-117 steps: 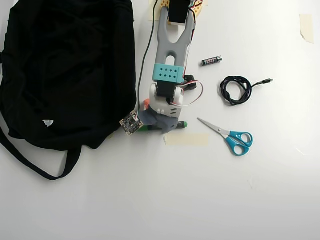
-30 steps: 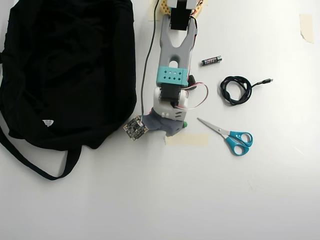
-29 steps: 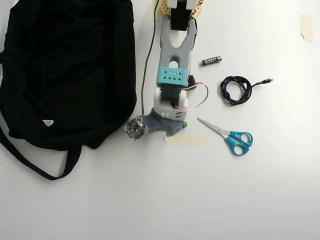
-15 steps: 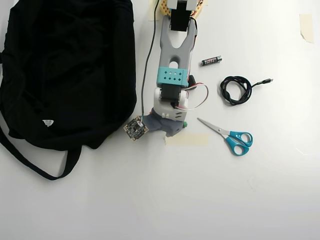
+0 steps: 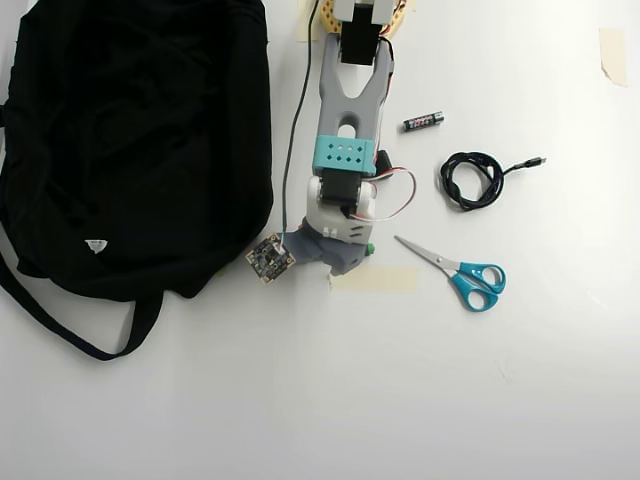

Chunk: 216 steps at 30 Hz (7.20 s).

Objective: Put the green marker into the black bag

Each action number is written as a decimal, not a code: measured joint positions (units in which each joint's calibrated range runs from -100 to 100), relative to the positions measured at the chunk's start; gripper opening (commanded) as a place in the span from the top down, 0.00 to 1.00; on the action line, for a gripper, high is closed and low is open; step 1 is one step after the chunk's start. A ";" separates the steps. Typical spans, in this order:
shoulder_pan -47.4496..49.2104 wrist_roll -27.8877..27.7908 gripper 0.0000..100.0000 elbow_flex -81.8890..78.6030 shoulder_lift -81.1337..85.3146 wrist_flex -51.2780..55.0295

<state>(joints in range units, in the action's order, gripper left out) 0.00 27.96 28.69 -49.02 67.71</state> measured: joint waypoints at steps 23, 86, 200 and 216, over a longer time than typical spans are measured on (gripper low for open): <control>-0.07 0.59 0.72 0.08 -1.41 0.77; -0.59 0.88 0.98 -0.86 -1.74 1.98; 0.81 -25.05 0.98 39.31 -3.40 31.26; 0.81 -27.35 0.98 45.20 -3.49 31.26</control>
<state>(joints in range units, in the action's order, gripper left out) 0.81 0.61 73.90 -52.51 98.97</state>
